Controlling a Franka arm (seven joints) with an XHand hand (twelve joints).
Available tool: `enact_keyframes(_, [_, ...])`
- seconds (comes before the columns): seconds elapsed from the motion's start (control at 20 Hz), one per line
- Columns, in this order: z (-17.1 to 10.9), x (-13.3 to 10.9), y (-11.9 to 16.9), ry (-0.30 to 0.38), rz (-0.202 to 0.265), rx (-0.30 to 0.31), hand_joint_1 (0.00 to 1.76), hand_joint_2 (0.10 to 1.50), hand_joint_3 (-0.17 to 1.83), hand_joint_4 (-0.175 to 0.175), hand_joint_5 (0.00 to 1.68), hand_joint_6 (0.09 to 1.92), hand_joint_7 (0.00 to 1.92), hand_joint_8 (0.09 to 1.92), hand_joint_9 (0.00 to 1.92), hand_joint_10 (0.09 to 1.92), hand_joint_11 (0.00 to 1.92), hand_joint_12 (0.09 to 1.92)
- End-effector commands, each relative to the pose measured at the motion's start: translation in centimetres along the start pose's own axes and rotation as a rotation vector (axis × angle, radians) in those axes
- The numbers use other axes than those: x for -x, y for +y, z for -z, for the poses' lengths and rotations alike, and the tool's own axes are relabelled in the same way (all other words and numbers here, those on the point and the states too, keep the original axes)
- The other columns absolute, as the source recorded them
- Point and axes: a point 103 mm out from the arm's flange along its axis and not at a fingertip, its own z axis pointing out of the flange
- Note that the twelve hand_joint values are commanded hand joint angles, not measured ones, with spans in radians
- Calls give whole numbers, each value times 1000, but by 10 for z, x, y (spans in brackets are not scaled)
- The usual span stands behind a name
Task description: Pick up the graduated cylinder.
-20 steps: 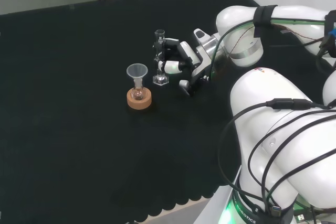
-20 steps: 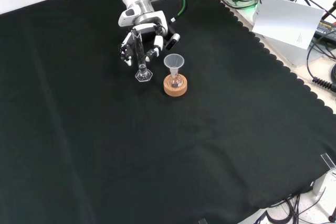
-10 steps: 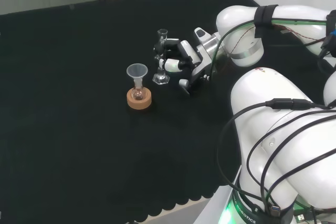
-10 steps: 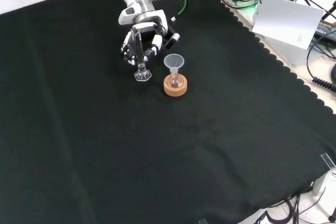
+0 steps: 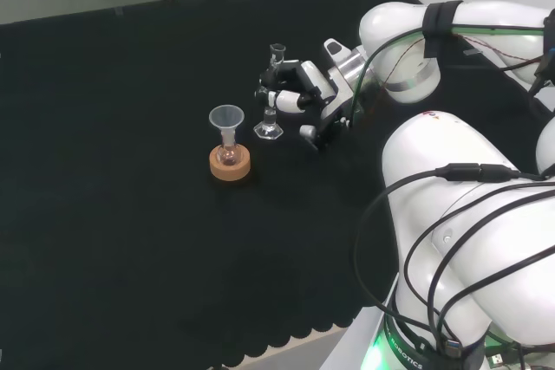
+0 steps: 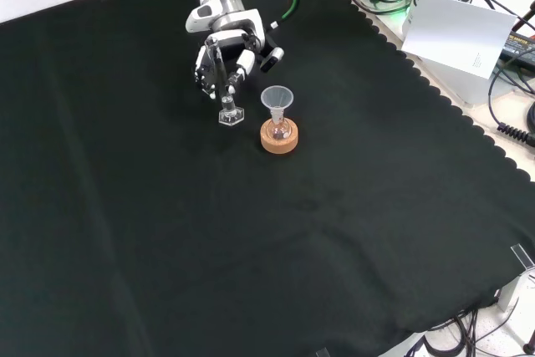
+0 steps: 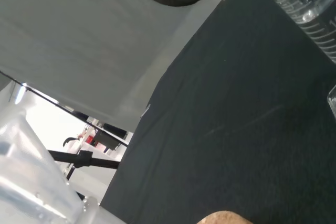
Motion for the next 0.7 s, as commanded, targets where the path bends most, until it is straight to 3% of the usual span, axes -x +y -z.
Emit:
enact_keyframes(0.05, [11,-4,3,-43,25,-45,1265,1096,3,-175,999,955,1025,956,1401,157,1050,988])
enact_keyframes(0.7, [21,-12,9,-205,35,-160,1271,1082,-3,-175,1032,903,1064,896,1457,116,1094,952])
